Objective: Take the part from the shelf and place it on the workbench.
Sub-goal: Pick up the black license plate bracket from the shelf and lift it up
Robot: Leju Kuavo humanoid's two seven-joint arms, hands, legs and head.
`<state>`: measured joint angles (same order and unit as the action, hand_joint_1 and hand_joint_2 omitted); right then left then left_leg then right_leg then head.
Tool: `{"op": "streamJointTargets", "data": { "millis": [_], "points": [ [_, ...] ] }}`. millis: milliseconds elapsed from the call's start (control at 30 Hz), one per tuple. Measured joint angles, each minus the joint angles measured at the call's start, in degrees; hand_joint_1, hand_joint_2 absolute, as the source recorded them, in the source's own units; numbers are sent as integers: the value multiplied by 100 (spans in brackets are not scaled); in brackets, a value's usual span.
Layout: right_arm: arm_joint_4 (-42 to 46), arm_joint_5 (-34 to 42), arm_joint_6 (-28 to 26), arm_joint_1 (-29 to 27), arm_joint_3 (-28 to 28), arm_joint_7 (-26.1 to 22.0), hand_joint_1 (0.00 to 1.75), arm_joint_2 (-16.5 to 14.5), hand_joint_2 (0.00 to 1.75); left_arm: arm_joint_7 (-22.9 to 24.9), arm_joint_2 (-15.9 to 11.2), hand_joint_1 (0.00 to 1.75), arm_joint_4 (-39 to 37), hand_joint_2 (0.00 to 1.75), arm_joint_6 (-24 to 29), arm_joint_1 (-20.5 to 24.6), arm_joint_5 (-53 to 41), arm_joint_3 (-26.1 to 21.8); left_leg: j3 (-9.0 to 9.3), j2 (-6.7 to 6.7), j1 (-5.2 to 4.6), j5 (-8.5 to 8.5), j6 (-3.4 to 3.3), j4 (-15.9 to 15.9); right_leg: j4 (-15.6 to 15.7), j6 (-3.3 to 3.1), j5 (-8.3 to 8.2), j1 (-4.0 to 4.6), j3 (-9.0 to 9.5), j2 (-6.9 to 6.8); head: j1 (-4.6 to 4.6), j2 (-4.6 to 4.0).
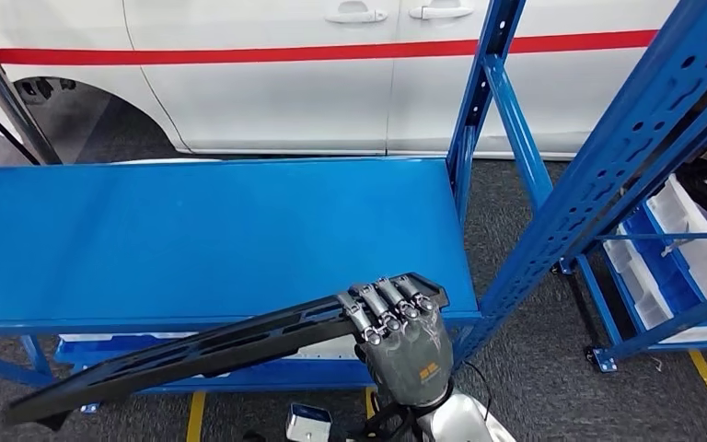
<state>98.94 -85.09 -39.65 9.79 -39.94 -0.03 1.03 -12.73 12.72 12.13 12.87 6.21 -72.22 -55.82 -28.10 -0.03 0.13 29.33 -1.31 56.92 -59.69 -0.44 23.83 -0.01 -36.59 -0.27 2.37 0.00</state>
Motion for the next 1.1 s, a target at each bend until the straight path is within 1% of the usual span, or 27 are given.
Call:
{"op": "streamJointTargets", "data": {
  "millis": [33, 67, 133, 167, 200, 233, 267, 300, 333, 367, 400, 500, 533, 567, 600, 667, 700, 733, 767, 833, 867, 900, 933, 1000, 1033, 1067, 1100],
  "points": [
    [-8, 1, 0, 6, -5, 2, 175, 0, 175, 1, 1, 0, 0, 175, 0, 1, -2, 0, -16, 12, 14, -62, -40, -40, -51, 32, 77, 1, -28, 7, 3, 0],
    [-19, 2, 0, 10, -7, 3, 175, 0, 175, 2, 2, 0, 0, 175, 0, 3, -5, 0, -45, 26, 30, -131, -78, -79, -196, 60, 245, -2, -86, 14, 4, 0],
    [-46, 3, 0, 17, -12, 4, 175, 1, 175, 1, 2, 0, 0, 175, 0, 10, -11, 1, -154, 42, 40, -233, -122, -87, -814, 111, 765, -24, -283, 22, 8, 0],
    [-62, 3, 0, 16, -14, 6, 175, 2, 175, 2, 2, 0, 0, 175, 0, 7, -13, 2, -220, 47, 39, -269, -122, -67, -1173, 136, 963, -39, -378, 23, 7, 0],
    [-78, 3, 0, 15, -16, 8, 175, 3, 175, 2, 2, 0, 0, 175, 0, 2, -13, 2, -286, 53, 39, -299, -113, -40, -1433, 160, 1050, -57, -418, 23, 8, 0],
    [-91, 4, 0, 15, -16, 9, 175, 5, 175, 3, 2, 0, 0, 175, 0, -2, -13, 2, -346, 57, 42, -322, -101, -9, -1490, 179, 1013, -76, -361, 22, 7, 0],
    [-99, 3, 0, 16, -16, 11, 175, 6, 175, 3, 3, 0, 0, 175, 0, -5, -13, 2, -405, 59, 48, -339, -87, 29, -1334, 196, 894, -99, -194, 20, 7, 0],
    [-103, 3, 0, 19, -16, 11, 175, 7, 175, 3, 3, 0, 0, 175, 0, -5, -13, 2, -456, 60, 54, -350, -72, 74, -977, 209, 751, -123, 71, 18, 7, 0],
    [-105, 3, 0, 25, -16, 11, 175, 6, 175, 3, 4, 0, 0, 175, 0, -3, -13, 2, -506, 58, 54, -358, -51, 119, -579, 212, 675, -130, 337, 19, 7, 0],
    [-105, 3, 0, 28, -16, 12, 175, 5, 175, 3, 4, 0, 0, 175, 0, -2, -13, 2, -544, 54, 52, -368, -24, 158, -271, 194, 616, -123, 525, 26, 7, 0],
    [-105, 3, 0, 32, -16, 13, 175, 5, 175, 2, 4, 0, 0, 175, 0, 0, -13, 2, -570, 51, 49, -383, 9, 188, -81, 169, 607, -110, 624, 33, 7, 0],
    [-108, 4, 0, 39, -16, 17, 175, 4, 175, 1, 4, 0, 0, 175, -2, -1, -13, 2, -618, 42, 54, -437, 133, 206, -15, 40, 556, -82, 572, 42, 5, 0],
    [-110, 6, 0, 42, -16, 18, 175, 3, 175, 0, 4, 0, 0, 175, -3, -4, -13, 2, -657, 40, 63, -372, 169, 257, -3, -17, 518, -87, 540, 37, 3, 0],
    [-113, 6, 0, 46, -16, 18, 175, 2, 175, -2, 4, 0, 0, 175, -6, -8, -13, 2, -723, 37, 73, -226, 196, 396, 15, -73, 472, -96, 503, 30, 2, 0],
    [-116, 6, 0, 50, -16, 18, 175, 1, 175, -3, 4, 0, 0, 175, -8, -11, -13, 2, -822, 36, 82, -5, 217, 644, 26, -116, 426, -98, 456, 23, 0, -1],
    [-129, 6, 0, 54, -17, 18, 175, 0, 175, -5, 4, 0, 0, 175, -11, -14, -13, 2, -1069, 36, 85, 458, 243, 1361, 20, -152, 341, -73, 334, 16, -2, 0],
    [-139, 6, 0, 52, -18, 18, 175, 0, 175, -5, 4, 0, 0, 175, -11, -16, -13, 2, -1136, 36, 85, 569, 248, 1650, 14, -155, 298, -59, 270, 14, -1, 0],
    [-149, 6, 0, 52, -18, 18, 175, 0, 175, -5, 4, 0, 0, 175, -11, -19, -13, 2, -1115, 36, 85, 562, 243, 1769, 5, -155, 257, -45, 207, 12, -2, 0],
    [-158, 5, 0, 52, -18, 18, 175, 0, 175, -5, 3, 0, 0, 175, -12, -20, -12, 2, -985, 36, 83, 450, 229, 1672, -5, -151, 222, -36, 151, 13, -2, 0],
    [-165, 6, 0, 53, -18, 16, 175, -1, 175, -8, 1, 0, 0, 175, -13, -15, -12, 2, -475, 32, 70, 165, 173, 953, -32, -131, 163, -27, 68, 16, -2, 0],
    [-166, 7, 0, 57, -18, 12, 175, -1, 175, -10, -1, 0, 0, 175, -13, -9, -11, 2, -224, 28, 53, 103, 143, 556, -44, -109, 135, -23, 40, 17, -1, 0],
    [-166, 8, 0, 62, -18, 7, 175, -2, 175, -13, -2, 0, 0, 175, -13, -4, -11, 2, -56, 24, 33, 84, 117, 267, -49, -79, 105, -22, 24, 15, -1, 0],
    [-166, 9, 0, 67, -18, -2, 175, -3, 175, -13, -4, 0, 0, 175, -13, -1, -11, 2, 17, 21, 14, 102, 98, 113, -46, -43, 71, -26, 15, 13, -1, 0],
    [-166, 10, 0, 74, -19, -21, 175, -4, 175, -13, -5, 0, 0, 175, -12, -7, -11, 2, 6, 24, 10, 42, 51, 41, -21, 31, 10, -28, 13, 13, 1, 0],
    [-166, 12, 0, 76, -19, -32, 175, -5, 175, -12, -4, 0, 0, 175, -11, -9, -10, 2, -6, 35, 22, -6, 15, 9, -39, 63, 37, -30, -1, 16, 3, 0],
    [-166, 13, 0, 79, -19, -41, 175, -5, 175, -12, -3, 0, 0, 175, -11, -7, -9, 2, -29, 47, 36, -64, -34, -20, -130, 88, 153, -30, -42, 20, 6, 0],
    [-167, 14, 0, 82, -19, -50, 175, -4, 175, -12, -1, 0, 0, 175, -11, -4, -9, 2, -66, 59, 51, -123, -74, -42, -329, 110, 354, -32, -117, 23, 8, 0]
  ]
}}
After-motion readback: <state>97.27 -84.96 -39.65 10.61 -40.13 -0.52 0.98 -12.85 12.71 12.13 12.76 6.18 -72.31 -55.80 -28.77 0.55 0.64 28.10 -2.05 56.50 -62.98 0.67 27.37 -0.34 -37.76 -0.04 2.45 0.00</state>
